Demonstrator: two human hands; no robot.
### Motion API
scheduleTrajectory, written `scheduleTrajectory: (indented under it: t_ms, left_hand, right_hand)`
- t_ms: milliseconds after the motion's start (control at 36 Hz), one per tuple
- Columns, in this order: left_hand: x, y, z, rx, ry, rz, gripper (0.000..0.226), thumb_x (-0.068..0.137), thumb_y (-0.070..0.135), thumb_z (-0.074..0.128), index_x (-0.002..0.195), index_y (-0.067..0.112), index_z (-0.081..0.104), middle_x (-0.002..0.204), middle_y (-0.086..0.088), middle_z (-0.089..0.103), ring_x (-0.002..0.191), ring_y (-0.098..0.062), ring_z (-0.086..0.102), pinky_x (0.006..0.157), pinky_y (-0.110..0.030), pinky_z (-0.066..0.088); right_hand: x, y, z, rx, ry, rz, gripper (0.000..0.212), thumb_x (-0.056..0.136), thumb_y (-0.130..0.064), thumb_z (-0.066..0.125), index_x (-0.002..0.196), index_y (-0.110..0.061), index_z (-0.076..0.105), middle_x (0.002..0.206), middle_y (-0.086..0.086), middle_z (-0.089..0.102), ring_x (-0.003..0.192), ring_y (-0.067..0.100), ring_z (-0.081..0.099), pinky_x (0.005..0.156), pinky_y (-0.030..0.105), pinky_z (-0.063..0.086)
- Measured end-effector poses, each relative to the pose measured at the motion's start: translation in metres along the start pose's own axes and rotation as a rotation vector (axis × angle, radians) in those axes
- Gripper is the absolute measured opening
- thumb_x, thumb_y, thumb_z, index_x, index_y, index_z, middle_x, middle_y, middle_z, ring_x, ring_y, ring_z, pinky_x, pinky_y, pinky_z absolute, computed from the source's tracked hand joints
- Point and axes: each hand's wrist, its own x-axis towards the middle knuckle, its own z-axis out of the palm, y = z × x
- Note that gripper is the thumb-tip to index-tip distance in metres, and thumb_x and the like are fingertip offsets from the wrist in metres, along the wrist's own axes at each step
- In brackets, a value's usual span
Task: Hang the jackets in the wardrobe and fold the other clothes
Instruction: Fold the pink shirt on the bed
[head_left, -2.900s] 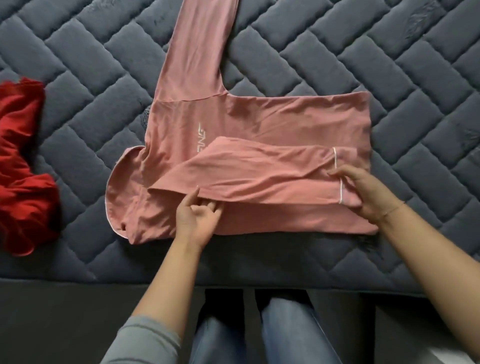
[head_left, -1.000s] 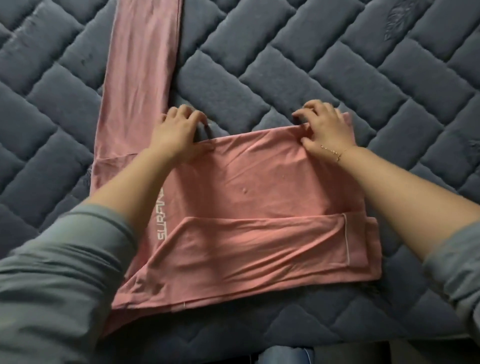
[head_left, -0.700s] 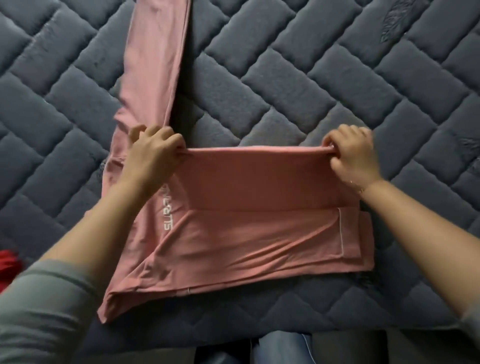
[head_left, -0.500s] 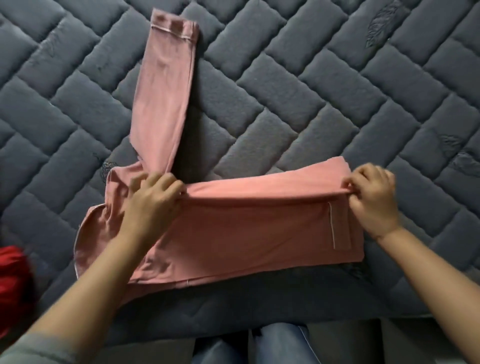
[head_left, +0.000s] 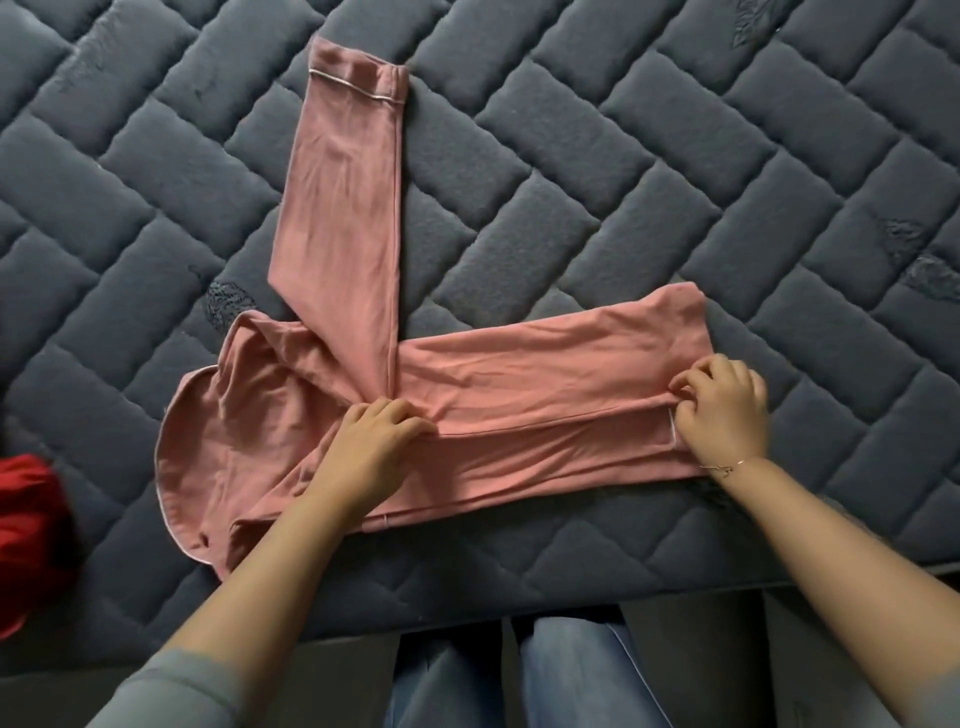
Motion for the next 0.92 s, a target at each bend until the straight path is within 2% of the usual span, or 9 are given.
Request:
scheduleTrajectory:
  t_ms: [111,194,250,389,500,611,694,806,917]
  left_hand:
    - [-0.005,-0.004,-0.022,-0.283,0.311,-0.022,0.026,0.078,-0.001,0.069,0.102,0.008,0.072,0.105,-0.008,0.067,0.088,-0.028,0.064,0.076,-0.040,0.053]
    - [-0.011,-0.031,-0.042,-0.329,0.583,-0.207,0.036,0.075,-0.008,0.067,0.108,0.006,0.068,0.108,-0.011,0.064,0.095,-0.027,0.060,0.088,-0.030,0.046]
    - [-0.015,-0.058,-0.054,-0.317,0.645,-0.330,0.041,0.074,-0.008,0.066,0.113,0.005,0.065,0.112,-0.014,0.061,0.104,-0.033,0.057,0.095,-0.039,0.045]
    - [-0.002,-0.127,-0.067,-0.170,0.331,-0.495,0.076,0.069,0.013,0.079,0.138,0.018,0.048,0.140,-0.009,0.046,0.130,-0.030,0.039,0.105,-0.047,0.029]
    - [0.011,-0.153,-0.068,-0.075,0.101,-0.359,0.073,0.071,0.022,0.078,0.138,0.022,0.049,0.126,-0.011,0.054,0.120,-0.031,0.046,0.098,-0.042,0.032]
    - [0.002,-0.161,-0.073,-0.012,0.226,-0.064,0.030,0.068,0.016,0.065,0.096,0.012,0.074,0.088,-0.013,0.063,0.085,-0.035,0.058,0.077,-0.042,0.039]
    - [-0.014,-0.169,-0.071,0.005,0.261,0.016,0.026,0.065,0.021,0.054,0.079,0.014,0.075,0.080,-0.008,0.063,0.075,-0.032,0.059,0.073,-0.041,0.040]
    - [-0.025,-0.178,-0.060,-0.051,0.119,-0.077,0.054,0.066,0.061,0.048,0.089,0.019,0.072,0.099,-0.002,0.061,0.096,-0.028,0.055,0.087,-0.041,0.031]
    - [-0.027,-0.179,-0.049,-0.125,0.090,-0.164,0.065,0.061,0.076,0.048,0.092,0.023,0.070,0.110,0.007,0.057,0.113,-0.020,0.046,0.101,-0.040,0.021]
  right_hand:
    - [-0.009,-0.039,-0.012,0.087,0.010,-0.075,0.031,0.067,-0.001,0.049,0.088,0.001,0.071,0.094,0.023,0.061,0.091,0.043,0.056,0.086,0.047,0.043]
    - [-0.014,-0.084,-0.011,0.251,-0.103,-0.200,0.027,0.069,0.012,0.059,0.091,0.001,0.070,0.095,0.022,0.060,0.094,0.042,0.055,0.087,0.046,0.045]
    - [-0.015,-0.119,-0.006,0.340,-0.188,-0.289,0.028,0.071,0.014,0.062,0.093,-0.001,0.070,0.095,0.019,0.060,0.093,0.039,0.056,0.086,0.042,0.043]
    - [-0.005,-0.200,0.024,0.522,-0.480,-0.376,0.029,0.085,-0.001,0.060,0.113,-0.006,0.064,0.112,0.014,0.058,0.103,0.026,0.056,0.095,0.038,0.043]
    - [-0.005,-0.239,0.053,0.494,-0.552,-0.307,0.031,0.087,-0.012,0.064,0.118,-0.007,0.062,0.112,0.013,0.061,0.105,0.026,0.057,0.094,0.037,0.043]
    - [-0.005,-0.250,0.064,0.544,-0.470,-0.127,0.021,0.087,-0.010,0.065,0.107,-0.007,0.066,0.105,0.011,0.065,0.098,0.026,0.061,0.090,0.042,0.046]
    - [0.015,-0.258,0.060,0.600,-0.297,-0.037,0.019,0.087,-0.007,0.065,0.105,-0.004,0.066,0.099,0.010,0.064,0.087,0.021,0.060,0.081,0.025,0.044]
    - [0.083,-0.283,0.056,0.803,-0.246,0.220,0.033,0.089,-0.015,0.066,0.119,-0.004,0.058,0.098,0.008,0.059,0.084,0.012,0.054,0.081,0.022,0.044]
    - [0.157,-0.325,0.055,1.105,-0.407,0.397,0.012,0.091,-0.023,0.064,0.093,-0.011,0.061,0.086,0.005,0.062,0.074,0.014,0.057,0.067,0.023,0.050]
